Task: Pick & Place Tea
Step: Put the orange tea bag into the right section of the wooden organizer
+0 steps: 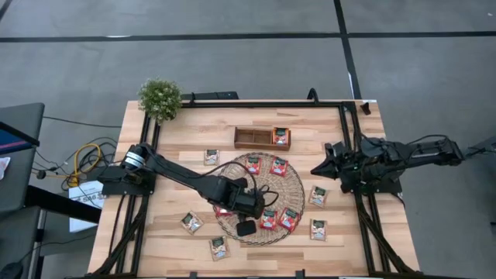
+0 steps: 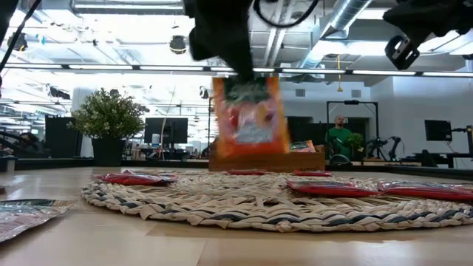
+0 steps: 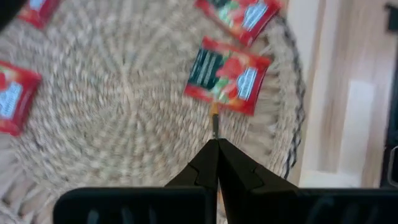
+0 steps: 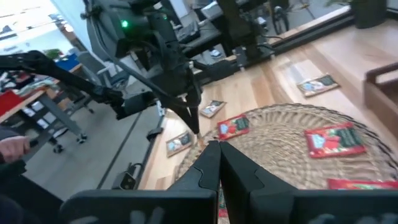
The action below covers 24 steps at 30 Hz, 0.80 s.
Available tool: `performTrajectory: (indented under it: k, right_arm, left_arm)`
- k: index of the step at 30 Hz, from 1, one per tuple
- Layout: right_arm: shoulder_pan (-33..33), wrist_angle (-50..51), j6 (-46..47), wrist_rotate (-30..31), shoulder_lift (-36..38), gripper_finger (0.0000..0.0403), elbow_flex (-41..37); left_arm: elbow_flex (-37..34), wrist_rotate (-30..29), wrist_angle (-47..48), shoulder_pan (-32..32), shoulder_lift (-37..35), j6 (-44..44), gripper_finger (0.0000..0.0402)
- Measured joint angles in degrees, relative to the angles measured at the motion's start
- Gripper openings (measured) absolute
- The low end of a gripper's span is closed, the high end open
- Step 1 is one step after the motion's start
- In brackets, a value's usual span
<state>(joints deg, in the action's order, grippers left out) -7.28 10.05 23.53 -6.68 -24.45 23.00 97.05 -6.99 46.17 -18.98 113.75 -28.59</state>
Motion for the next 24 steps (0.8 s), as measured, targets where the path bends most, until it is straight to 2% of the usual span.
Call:
performTrajectory:
  k: [5,15,24]
  right_arm:
    - [-1.82,-6.43,-0.07,0.44,-10.03,0.0017,-0.04]
    - [-2.81,-24.61,-0.05,-2.02,-28.33,0.0113,-0.02]
    - [-2.81,-36.76,-0.04,-2.40,-38.10,0.0155,0.07]
  left_arm:
    - [3.35,-0.41,0.87,0.98,0.01,1.30,0.0000]
    - [9.10,-0.82,2.33,2.23,0.02,3.81,0.0000]
    - [12.13,-2.13,2.08,3.28,0.02,4.82,0.0000]
